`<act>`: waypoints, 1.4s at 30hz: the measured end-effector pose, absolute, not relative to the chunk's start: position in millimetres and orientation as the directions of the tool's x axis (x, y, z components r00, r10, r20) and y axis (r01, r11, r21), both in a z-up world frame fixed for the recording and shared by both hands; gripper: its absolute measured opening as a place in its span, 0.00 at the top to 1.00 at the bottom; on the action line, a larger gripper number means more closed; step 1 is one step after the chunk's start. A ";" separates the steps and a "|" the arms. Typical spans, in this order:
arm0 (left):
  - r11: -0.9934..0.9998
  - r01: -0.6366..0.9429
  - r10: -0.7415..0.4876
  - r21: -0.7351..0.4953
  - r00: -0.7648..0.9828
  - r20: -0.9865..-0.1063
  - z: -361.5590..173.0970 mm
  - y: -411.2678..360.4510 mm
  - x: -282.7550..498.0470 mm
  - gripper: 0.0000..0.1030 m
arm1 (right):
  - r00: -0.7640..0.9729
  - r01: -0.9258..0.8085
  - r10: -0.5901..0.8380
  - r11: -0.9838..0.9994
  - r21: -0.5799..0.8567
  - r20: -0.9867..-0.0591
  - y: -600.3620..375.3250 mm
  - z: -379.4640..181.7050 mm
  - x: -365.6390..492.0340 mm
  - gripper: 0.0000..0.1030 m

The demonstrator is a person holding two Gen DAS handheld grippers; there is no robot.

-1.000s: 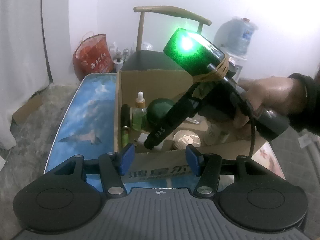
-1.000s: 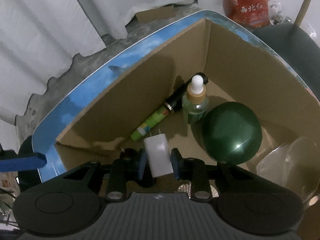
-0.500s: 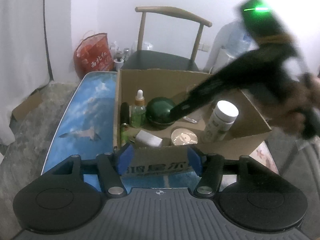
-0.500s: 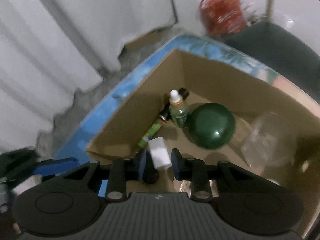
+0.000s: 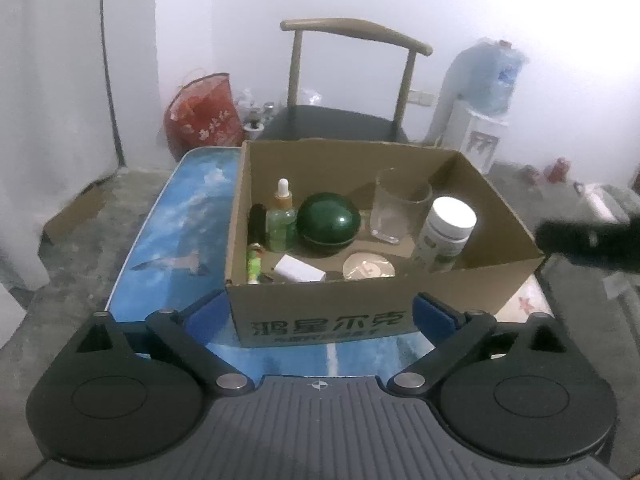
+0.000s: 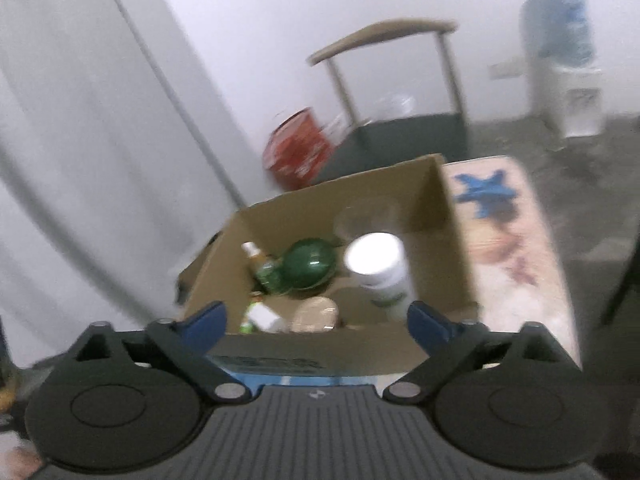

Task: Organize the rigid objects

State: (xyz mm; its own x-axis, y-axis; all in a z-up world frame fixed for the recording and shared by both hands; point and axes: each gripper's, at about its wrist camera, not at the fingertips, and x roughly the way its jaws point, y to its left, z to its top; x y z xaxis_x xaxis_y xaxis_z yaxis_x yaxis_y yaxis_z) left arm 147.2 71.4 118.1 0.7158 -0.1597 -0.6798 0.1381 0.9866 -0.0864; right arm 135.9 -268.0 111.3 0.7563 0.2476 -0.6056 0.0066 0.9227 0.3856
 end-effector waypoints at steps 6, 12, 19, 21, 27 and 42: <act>0.995 0.096 -0.088 -0.028 0.720 -0.688 120.1 56.7 150.1 0.01 | 0.783 0.036 0.113 0.974 0.225 -0.612 -246.7 102.2 120.8 0.00; 0.997 0.079 -0.048 0.014 0.731 -0.680 123.0 50.1 151.0 0.01 | 0.777 0.021 0.077 0.989 0.147 -0.625 -228.5 92.5 124.7 0.00; 0.998 0.069 -0.047 0.007 0.734 -0.678 124.3 51.8 154.7 0.01 | 0.778 0.036 0.043 0.993 0.113 -0.627 -227.4 90.8 127.6 0.00; 0.998 0.067 -0.042 0.011 0.736 -0.675 124.6 50.5 154.9 0.01 | 0.777 0.037 0.043 0.993 0.113 -0.628 -227.8 90.6 128.5 0.00; 0.998 0.068 -0.038 0.017 0.737 -0.675 124.5 49.4 155.3 0.02 | 0.775 0.040 0.041 0.993 0.114 -0.631 -228.5 90.4 129.1 0.00; 0.998 0.060 -0.032 0.019 0.734 -0.678 124.2 47.3 156.3 0.05 | 0.771 0.044 0.033 0.993 0.106 -0.636 -225.2 90.4 130.3 0.00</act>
